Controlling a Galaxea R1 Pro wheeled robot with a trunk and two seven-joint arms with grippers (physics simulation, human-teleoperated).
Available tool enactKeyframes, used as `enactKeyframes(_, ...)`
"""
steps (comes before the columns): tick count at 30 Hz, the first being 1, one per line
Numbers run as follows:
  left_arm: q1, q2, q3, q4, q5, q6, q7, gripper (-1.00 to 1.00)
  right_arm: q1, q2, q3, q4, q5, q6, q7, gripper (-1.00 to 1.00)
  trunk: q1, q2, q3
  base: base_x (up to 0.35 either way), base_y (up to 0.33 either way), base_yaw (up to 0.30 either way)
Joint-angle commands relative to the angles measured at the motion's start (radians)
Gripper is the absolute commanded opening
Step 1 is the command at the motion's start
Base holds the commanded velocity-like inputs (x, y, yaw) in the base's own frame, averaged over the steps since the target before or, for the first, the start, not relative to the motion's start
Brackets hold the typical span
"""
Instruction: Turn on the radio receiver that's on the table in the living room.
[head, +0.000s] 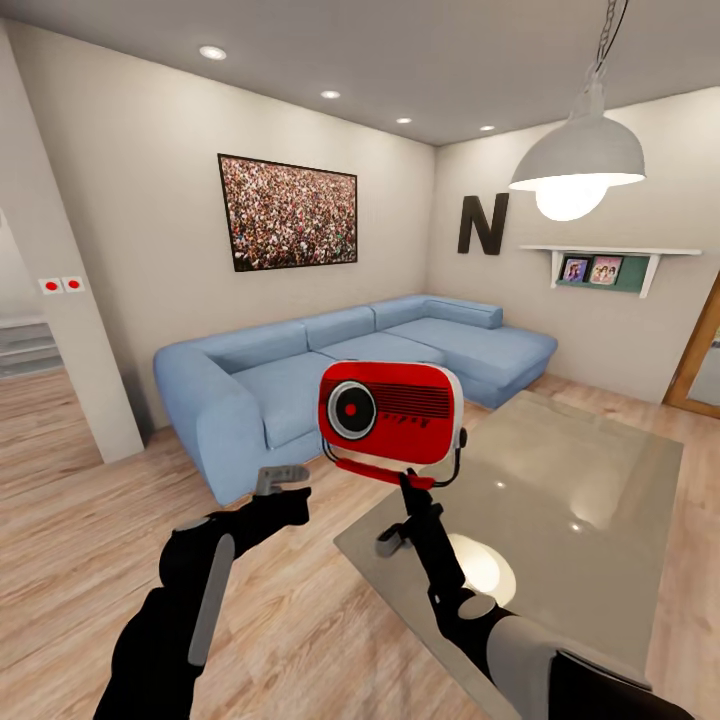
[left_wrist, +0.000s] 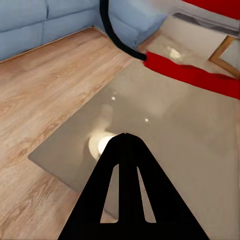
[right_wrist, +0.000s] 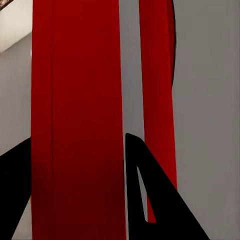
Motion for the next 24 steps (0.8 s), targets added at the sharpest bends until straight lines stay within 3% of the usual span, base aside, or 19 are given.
enactKeyframes(1,-0.001,0.000,0.000,0.000,0.000,0.000,-0.001,-1.00,-0.001,-0.002,0.001,0.001,0.002,-0.001,0.000,-1.00,0.000,0.000,0.000,0.000,0.000,0.000)
enactKeyframes(4,-0.010,0.000,-0.003,0.000,0.001,0.000,-0.021,-1.00,-0.001,-0.004,0.001,0.003,0.002,0.001,0.000,-1.00,0.000,0.000,0.000,0.000,0.000,0.000)
enactKeyframes(12,-0.064,0.000,-0.014,0.000,0.005,0.000,-0.186,-1.00,0.000,-0.006,-0.001,0.013,0.001,0.002,0.000,-1.00,0.000,0.000,0.000,0.000,0.000,0.000)
enactKeyframes(24,-0.124,0.000,-0.017,0.000,0.150,0.004,-0.210,-1.00,0.000,-0.006,-0.003,0.024,0.001,0.043,0.000,-1.00,0.000,0.000,0.000,0.000,0.000,0.000)
